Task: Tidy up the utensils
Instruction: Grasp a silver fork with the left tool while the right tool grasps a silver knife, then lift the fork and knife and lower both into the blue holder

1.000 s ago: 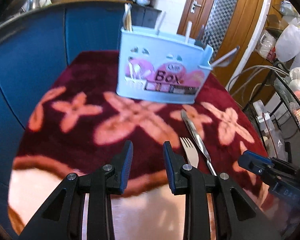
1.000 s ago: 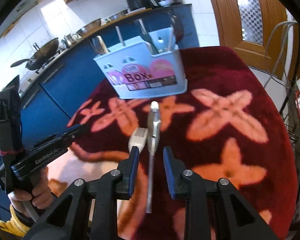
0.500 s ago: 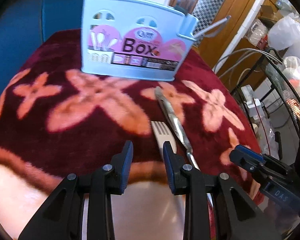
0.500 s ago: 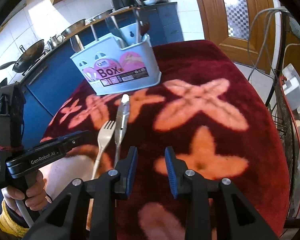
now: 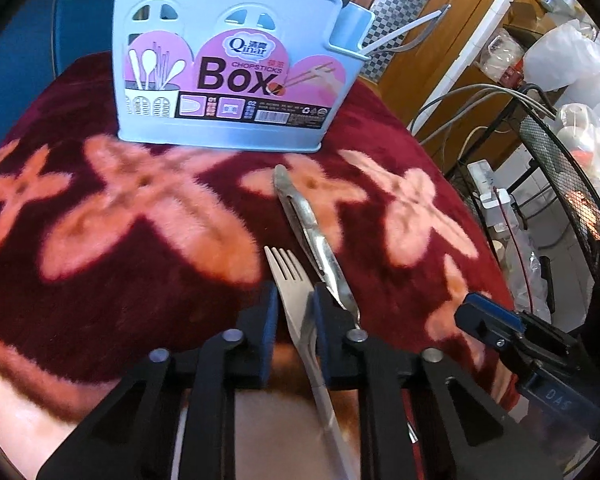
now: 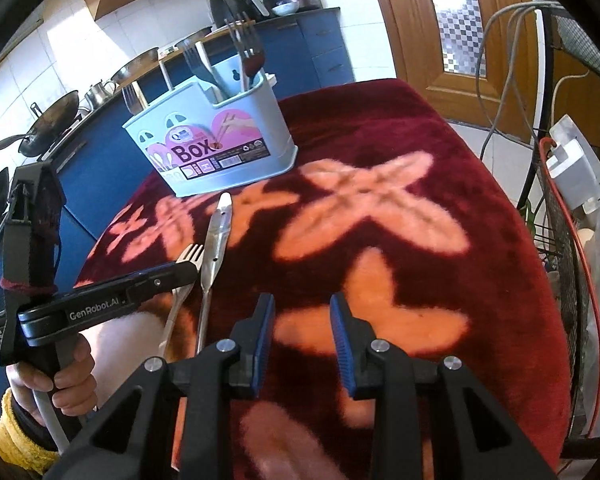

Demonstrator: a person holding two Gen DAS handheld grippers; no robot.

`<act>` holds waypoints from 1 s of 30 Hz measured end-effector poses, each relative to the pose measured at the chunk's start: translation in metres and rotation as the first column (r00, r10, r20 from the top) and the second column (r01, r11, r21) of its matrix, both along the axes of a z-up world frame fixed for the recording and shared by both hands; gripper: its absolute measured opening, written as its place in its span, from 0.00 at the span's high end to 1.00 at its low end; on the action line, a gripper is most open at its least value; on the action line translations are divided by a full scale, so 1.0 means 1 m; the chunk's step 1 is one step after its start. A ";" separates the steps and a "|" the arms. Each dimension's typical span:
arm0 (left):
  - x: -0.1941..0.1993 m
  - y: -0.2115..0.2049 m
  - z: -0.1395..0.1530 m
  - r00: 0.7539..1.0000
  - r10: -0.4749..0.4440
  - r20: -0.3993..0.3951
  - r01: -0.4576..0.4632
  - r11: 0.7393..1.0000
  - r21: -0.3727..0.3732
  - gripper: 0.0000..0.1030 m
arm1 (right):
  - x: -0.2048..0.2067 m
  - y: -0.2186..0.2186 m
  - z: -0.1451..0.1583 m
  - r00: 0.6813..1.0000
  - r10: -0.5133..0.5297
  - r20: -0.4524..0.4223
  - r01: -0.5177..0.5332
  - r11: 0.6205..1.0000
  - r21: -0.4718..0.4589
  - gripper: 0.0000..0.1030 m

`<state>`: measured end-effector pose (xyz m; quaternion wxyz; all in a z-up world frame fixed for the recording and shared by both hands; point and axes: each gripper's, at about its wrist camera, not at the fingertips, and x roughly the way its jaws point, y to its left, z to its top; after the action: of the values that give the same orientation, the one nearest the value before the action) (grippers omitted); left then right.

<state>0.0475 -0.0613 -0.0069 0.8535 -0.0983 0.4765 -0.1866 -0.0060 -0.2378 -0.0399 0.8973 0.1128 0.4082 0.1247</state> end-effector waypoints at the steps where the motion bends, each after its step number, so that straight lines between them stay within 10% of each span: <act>1: 0.001 -0.001 -0.001 1.000 -0.008 -0.003 0.008 1.000 -0.006 0.91 | 0.000 0.000 -0.001 1.000 0.000 -0.002 0.000 1.000 0.001 0.69; 30: -0.001 0.081 0.038 0.975 0.154 0.158 -0.170 0.981 0.095 0.98 | 0.073 0.074 -0.002 0.972 0.206 -0.114 -0.212 0.977 -0.040 0.69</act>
<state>0.0467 0.0192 0.0312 0.9033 -0.0764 0.4109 -0.0974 0.0674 -0.1641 -0.0417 0.8583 0.0524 0.4691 0.2013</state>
